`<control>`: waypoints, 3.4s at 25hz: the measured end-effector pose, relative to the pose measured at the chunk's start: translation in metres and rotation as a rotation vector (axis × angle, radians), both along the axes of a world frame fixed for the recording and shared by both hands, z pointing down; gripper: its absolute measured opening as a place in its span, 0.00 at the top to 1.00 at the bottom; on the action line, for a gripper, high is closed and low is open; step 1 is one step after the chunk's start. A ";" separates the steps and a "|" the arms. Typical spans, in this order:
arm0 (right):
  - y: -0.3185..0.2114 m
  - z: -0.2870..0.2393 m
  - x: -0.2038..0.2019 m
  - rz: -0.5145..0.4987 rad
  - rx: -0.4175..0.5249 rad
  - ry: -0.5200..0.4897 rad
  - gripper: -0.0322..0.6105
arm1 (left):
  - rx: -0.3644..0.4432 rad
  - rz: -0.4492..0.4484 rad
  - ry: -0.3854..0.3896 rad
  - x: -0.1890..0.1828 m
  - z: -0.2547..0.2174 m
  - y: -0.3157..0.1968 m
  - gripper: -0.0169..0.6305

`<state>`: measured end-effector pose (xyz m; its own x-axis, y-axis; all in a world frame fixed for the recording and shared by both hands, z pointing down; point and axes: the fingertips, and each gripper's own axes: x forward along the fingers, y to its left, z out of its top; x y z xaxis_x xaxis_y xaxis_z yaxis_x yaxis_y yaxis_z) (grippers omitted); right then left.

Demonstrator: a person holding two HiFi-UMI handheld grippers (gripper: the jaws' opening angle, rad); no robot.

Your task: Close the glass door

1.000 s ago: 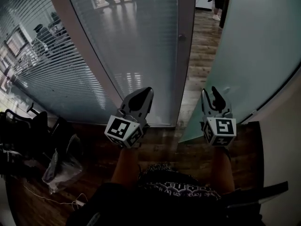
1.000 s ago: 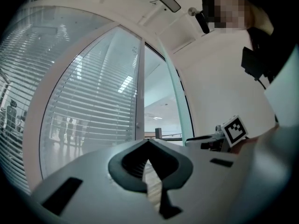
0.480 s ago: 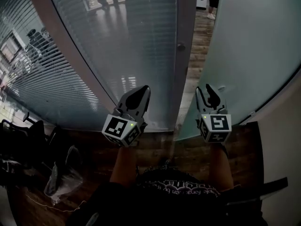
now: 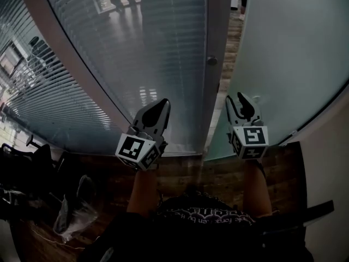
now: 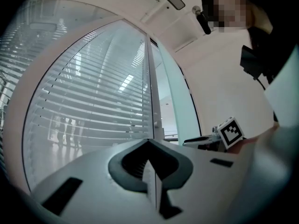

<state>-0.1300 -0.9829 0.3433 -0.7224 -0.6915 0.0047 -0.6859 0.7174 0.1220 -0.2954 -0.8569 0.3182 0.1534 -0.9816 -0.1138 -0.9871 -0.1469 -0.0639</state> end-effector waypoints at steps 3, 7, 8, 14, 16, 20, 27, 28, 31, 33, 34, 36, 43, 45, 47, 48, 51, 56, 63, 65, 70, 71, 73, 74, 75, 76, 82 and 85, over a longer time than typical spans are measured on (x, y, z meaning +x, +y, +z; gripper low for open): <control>-0.015 -0.005 0.012 0.068 -0.018 -0.009 0.74 | 0.006 -0.004 -0.007 -0.004 0.002 -0.002 0.97; -0.030 -0.001 0.010 0.089 -0.010 -0.014 0.74 | 0.007 -0.034 0.017 -0.016 0.000 -0.004 0.97; -0.031 0.000 0.008 0.086 -0.007 -0.018 0.74 | 0.000 -0.045 0.020 -0.018 0.001 -0.005 0.97; -0.039 -0.003 -0.004 0.083 -0.008 -0.016 0.74 | 0.011 -0.035 0.019 -0.022 -0.004 -0.014 0.97; -0.041 -0.005 -0.005 0.092 -0.016 -0.006 0.74 | 0.016 -0.023 0.017 -0.020 -0.004 -0.017 0.97; -0.053 -0.005 -0.013 0.095 -0.015 -0.005 0.74 | 0.009 -0.010 0.009 -0.023 -0.003 -0.024 0.97; -0.075 -0.011 -0.022 0.104 -0.021 0.007 0.74 | -0.013 -0.025 0.026 -0.031 -0.003 -0.034 0.97; -0.078 -0.007 -0.023 0.104 -0.019 0.004 0.74 | -0.013 -0.025 0.021 -0.032 0.001 -0.034 0.97; -0.086 -0.001 -0.028 0.097 -0.016 -0.001 0.74 | -0.011 -0.027 0.018 -0.035 0.004 -0.037 0.97; -0.091 -0.003 -0.032 0.094 -0.017 -0.001 0.74 | -0.009 -0.025 0.016 -0.036 0.002 -0.039 0.97; -0.094 -0.004 -0.033 0.094 -0.018 -0.001 0.74 | -0.009 -0.022 0.011 -0.036 0.000 -0.040 0.97; -0.099 -0.008 -0.034 0.096 -0.021 -0.003 0.74 | -0.009 -0.016 0.005 -0.035 -0.003 -0.044 0.97; -0.101 -0.004 -0.033 0.112 -0.003 -0.030 0.74 | -0.013 -0.015 0.008 -0.039 0.001 -0.050 0.97; -0.102 -0.004 -0.034 0.111 -0.002 -0.025 0.74 | -0.006 -0.011 0.011 -0.039 0.000 -0.053 0.97; -0.103 -0.005 -0.033 0.111 -0.002 -0.020 0.74 | -0.006 -0.003 0.015 -0.036 0.000 -0.056 0.97; -0.103 -0.005 -0.033 0.112 -0.003 -0.020 0.74 | -0.009 -0.001 0.015 -0.034 0.000 -0.056 0.97; -0.101 -0.004 -0.032 0.108 -0.009 -0.019 0.74 | -0.014 0.004 0.021 -0.032 0.001 -0.057 0.97; -0.097 -0.003 -0.034 0.083 -0.024 -0.010 0.74 | -0.008 0.021 0.015 -0.029 0.003 -0.055 0.97; -0.077 -0.029 -0.024 0.071 0.005 -0.017 0.74 | -0.007 0.008 0.033 -0.026 -0.013 -0.053 0.97; -0.068 -0.039 -0.023 0.061 0.013 -0.025 0.74 | -0.012 0.003 0.034 -0.024 -0.020 -0.054 0.97; -0.037 -0.034 -0.007 0.072 0.011 -0.021 0.74 | -0.008 0.023 -0.007 -0.009 -0.016 -0.051 0.97; -0.033 -0.032 0.000 0.081 0.008 -0.030 0.74 | -0.009 0.026 -0.015 -0.006 -0.014 -0.050 0.97; -0.023 -0.031 0.017 0.098 0.008 -0.076 0.76 | -0.014 0.027 -0.015 0.003 -0.007 -0.047 0.97; -0.019 -0.030 0.027 0.110 0.014 -0.103 0.81 | -0.018 0.028 -0.015 0.008 -0.003 -0.046 0.97; -0.015 -0.029 0.036 0.126 0.022 -0.123 0.87 | -0.021 0.030 -0.019 0.012 0.001 -0.045 0.97; -0.012 -0.028 0.043 0.141 0.032 -0.134 0.91 | -0.024 0.032 -0.024 0.015 0.003 -0.044 0.97; 0.008 -0.030 0.047 0.120 0.049 -0.132 0.95 | -0.035 0.037 -0.019 0.021 0.001 -0.037 0.97; 0.018 -0.031 0.049 0.091 0.057 -0.117 0.95 | -0.036 0.036 -0.022 0.029 0.001 -0.034 0.97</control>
